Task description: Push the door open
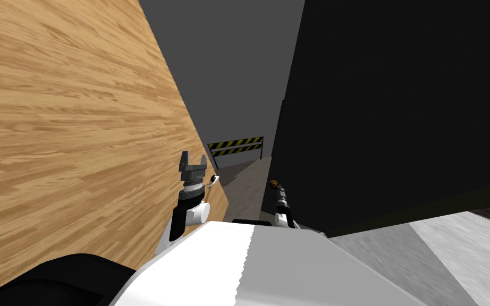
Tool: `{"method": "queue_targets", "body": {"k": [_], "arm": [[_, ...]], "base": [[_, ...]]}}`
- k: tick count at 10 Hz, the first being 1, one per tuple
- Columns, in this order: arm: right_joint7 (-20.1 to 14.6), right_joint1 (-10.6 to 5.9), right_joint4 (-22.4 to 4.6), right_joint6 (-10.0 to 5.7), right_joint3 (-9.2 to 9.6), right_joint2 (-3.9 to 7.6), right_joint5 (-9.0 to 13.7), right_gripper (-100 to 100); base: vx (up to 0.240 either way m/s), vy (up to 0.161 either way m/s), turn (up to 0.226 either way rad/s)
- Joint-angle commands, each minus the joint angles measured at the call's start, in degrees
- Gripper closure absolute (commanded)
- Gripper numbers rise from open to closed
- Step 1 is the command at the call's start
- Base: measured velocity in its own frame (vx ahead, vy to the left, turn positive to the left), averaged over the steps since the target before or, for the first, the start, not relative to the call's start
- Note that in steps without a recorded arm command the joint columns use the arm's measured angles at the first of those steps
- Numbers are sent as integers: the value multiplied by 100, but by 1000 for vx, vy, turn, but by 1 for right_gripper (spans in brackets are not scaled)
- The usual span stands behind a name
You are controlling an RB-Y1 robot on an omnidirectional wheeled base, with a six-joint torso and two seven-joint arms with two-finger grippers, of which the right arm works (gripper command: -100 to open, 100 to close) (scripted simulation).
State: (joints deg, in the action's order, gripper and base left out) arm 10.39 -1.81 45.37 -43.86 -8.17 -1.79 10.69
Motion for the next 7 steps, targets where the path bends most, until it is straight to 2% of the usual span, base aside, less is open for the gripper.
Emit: {"method": "queue_targets", "body": {"k": [1,2,3,4,5,7], "arm": [[37,-29,10,-3,-29,-80,12,100],[27,-11,-25,-8,-44,-30,17,100],[75,-20,-17,-22,-133,157,78,100],[98,-22,-13,-26,-171,216,106,100],[98,-22,-13,-26,-171,216,106,100],[165,-29,-4,-37,-286,303,189,100]], "base": [[142,17,-53],[64,-5,-19],[113,-8,-40],[169,-12,-45],[135,-32,-8],[169,-28,-55]]}}
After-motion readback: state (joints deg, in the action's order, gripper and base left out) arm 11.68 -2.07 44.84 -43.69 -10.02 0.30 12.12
